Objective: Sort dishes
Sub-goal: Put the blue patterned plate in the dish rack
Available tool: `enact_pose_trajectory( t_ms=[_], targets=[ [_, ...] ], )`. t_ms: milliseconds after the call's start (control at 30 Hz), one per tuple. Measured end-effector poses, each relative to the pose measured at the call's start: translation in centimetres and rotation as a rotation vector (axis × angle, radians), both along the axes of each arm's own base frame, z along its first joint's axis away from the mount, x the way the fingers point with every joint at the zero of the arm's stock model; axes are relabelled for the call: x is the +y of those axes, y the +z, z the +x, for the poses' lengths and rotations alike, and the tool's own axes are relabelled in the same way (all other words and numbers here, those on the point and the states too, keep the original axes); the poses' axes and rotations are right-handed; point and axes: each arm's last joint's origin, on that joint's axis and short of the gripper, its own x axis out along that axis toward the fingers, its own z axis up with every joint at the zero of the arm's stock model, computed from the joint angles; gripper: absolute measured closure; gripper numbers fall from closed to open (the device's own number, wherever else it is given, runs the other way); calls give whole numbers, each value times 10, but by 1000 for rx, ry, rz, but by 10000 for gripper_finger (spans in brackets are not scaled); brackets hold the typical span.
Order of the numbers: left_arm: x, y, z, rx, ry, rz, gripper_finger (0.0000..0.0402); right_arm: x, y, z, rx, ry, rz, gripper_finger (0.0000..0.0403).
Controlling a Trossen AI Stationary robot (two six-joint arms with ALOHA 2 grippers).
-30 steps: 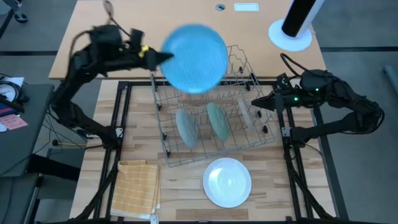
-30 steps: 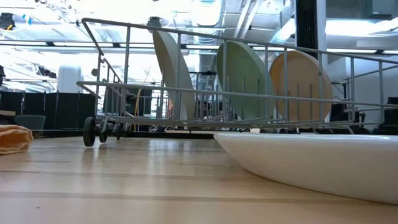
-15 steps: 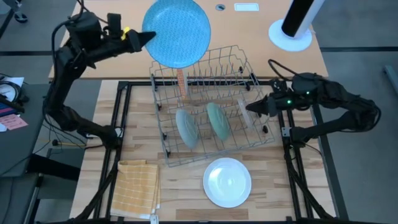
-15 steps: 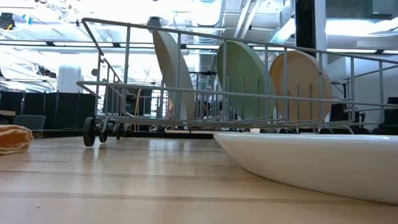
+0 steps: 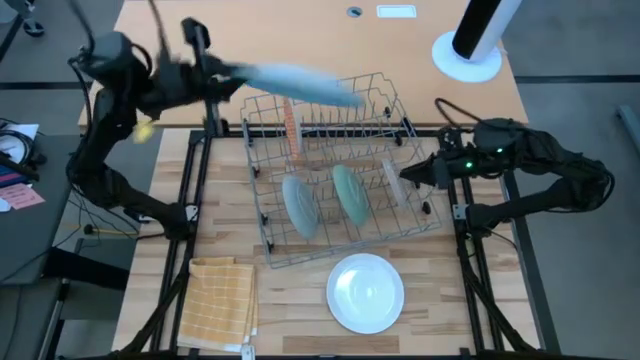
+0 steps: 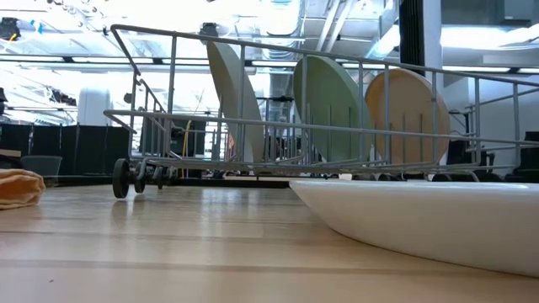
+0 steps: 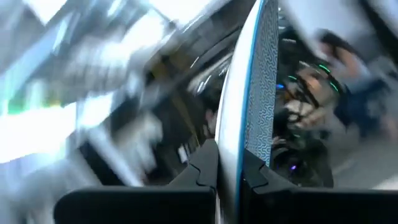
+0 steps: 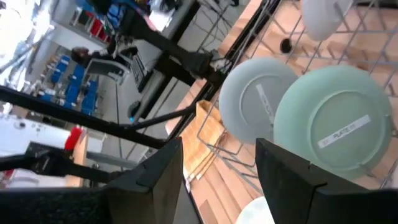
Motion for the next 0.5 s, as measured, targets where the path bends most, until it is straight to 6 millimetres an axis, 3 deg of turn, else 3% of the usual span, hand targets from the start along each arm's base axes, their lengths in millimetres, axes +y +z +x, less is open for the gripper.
enact_pose_trajectory(
  t_ms=[67, 133, 300, 500],
  targets=[
    [-10, 2, 2, -14, -30, 227, 401, -3, 2, -4, -10, -19, -5, 200],
    [-14, 4, 3, -56, -45, 335, 401, -6, 2, -6, -13, -37, -8, 200],
    [-19, 10, 3, -123, -32, 429, 401, -12, 3, -8, -19, -82, -9, 200],
    [-27, 7, 3, -138, -277, 521, 401, -17, 2, -9, -6, -110, -30, 200]
  ],
)
